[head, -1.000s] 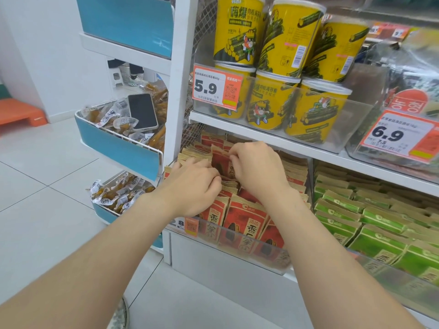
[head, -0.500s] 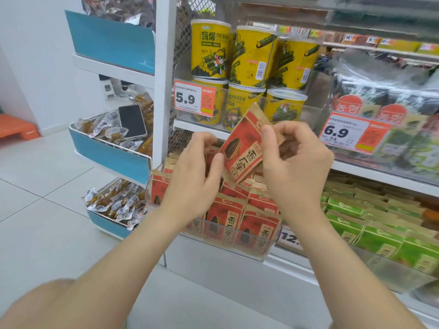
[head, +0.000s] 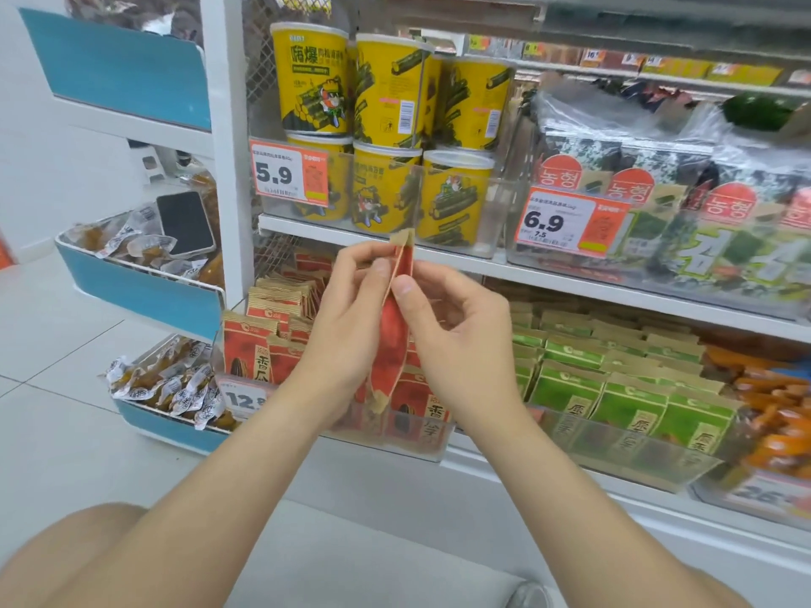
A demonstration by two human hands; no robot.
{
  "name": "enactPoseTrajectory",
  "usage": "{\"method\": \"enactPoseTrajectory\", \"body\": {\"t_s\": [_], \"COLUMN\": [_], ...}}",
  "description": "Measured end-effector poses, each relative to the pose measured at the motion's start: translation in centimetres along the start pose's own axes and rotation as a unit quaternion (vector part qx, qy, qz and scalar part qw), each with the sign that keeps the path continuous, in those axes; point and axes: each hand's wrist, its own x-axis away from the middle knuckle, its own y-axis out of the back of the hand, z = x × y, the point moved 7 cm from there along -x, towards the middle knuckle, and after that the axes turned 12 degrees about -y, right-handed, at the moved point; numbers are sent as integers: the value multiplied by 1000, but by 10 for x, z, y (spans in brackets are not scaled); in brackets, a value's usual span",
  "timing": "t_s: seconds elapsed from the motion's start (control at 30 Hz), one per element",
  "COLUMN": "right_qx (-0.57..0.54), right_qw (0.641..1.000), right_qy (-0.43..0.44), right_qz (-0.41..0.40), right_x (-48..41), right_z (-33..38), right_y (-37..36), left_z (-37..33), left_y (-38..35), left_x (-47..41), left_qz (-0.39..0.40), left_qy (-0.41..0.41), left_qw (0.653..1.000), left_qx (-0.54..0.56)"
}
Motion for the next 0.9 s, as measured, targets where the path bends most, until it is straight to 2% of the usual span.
{"method": "enactPoseTrajectory", "body": {"t_s": [0.1,0.17,0.27,0.37,0.57,0.7,0.9], "right_qx": [-12,-47,-137,-183,-184,-178,-141], "right_qw": [999,996,979,966,965,965,979], "right_qy": [-24,-69,-146,-185,-186,-189,-149], "right_qz": [-23,-34,-23,-1,18,28,21], "right_x": [-1,-3,-4,-3,-2,-2,5], "right_z": [-6,-13,-22,-27,-27,-27,-24], "right_y": [5,8,7,3,2,0,-5], "left_z": [3,5,8,9,5,7,-1], "left_y": [-10,-18,-22,-21,-17,-6,-4], "left_x": [3,7,11,13,18,20,22], "left_qz": [13,29,23,3,14,-18,-9], "left_qy": [13,29,53,66,62,81,75], "left_qw": [999,997,993,989,992,993,988], "left_qx": [43,71,105,131,108,86,135]}}
